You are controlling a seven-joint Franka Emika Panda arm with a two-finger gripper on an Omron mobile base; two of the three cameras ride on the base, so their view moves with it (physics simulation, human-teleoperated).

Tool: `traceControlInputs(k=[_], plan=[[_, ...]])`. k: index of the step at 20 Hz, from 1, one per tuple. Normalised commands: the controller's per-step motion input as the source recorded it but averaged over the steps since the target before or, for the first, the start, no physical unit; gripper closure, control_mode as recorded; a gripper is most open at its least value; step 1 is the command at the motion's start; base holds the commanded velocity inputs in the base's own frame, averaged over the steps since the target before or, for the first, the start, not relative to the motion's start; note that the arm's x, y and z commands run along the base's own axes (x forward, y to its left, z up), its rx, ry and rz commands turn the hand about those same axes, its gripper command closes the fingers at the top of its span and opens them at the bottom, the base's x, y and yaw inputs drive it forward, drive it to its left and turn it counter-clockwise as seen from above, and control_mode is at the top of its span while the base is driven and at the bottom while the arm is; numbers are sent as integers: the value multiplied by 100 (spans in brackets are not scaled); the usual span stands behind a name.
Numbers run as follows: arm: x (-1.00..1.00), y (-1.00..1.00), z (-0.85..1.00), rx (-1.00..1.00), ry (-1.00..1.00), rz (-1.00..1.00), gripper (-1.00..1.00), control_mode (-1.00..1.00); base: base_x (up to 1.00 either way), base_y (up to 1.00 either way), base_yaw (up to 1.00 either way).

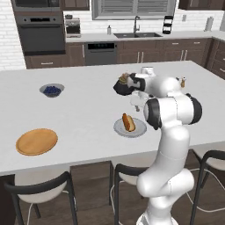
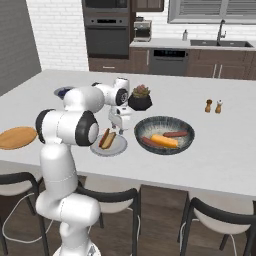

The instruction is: Place one bun and one sausage from the bowl on each plate.

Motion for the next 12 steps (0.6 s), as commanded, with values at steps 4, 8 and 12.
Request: traceControlInputs(k=[4,8,12], plan=[[41,-100,44,5,-1,-12,-100,-100,0,0,0],[18,-94,-5,21,-4,-2,-100,-100,0,0,0],[1,-61,0,-11,-23,-1,-100,-100,0,0,0]])
